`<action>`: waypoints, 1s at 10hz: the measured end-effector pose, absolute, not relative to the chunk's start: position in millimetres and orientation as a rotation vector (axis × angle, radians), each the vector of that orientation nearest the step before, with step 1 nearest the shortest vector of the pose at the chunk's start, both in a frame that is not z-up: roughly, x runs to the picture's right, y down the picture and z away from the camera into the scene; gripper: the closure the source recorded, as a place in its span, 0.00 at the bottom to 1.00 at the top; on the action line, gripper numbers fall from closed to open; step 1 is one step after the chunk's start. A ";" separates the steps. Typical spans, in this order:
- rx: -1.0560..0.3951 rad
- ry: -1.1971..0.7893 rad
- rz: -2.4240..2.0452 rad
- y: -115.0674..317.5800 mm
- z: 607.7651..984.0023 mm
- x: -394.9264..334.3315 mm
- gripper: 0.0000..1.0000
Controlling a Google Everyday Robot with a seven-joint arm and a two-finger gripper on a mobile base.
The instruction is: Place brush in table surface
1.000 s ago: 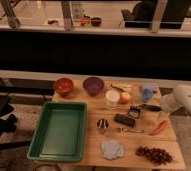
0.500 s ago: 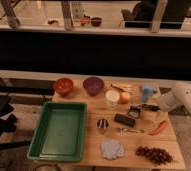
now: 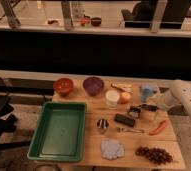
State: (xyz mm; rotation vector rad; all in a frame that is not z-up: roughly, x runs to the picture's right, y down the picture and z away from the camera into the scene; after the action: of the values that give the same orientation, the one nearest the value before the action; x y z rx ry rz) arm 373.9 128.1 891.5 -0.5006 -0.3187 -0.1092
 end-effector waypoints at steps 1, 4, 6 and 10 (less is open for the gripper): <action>-0.517 -0.331 -0.117 129.0 894.9 370.6 0.20; -0.565 -0.355 -0.132 133.5 902.7 366.4 0.20; -0.605 -0.370 -0.142 135.3 908.3 360.5 0.20; -0.660 -0.377 -0.161 139.6 915.5 355.5 0.20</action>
State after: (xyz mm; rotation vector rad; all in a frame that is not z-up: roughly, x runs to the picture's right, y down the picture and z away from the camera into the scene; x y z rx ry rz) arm 355.5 139.6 915.5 -0.6605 -0.3769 -0.1610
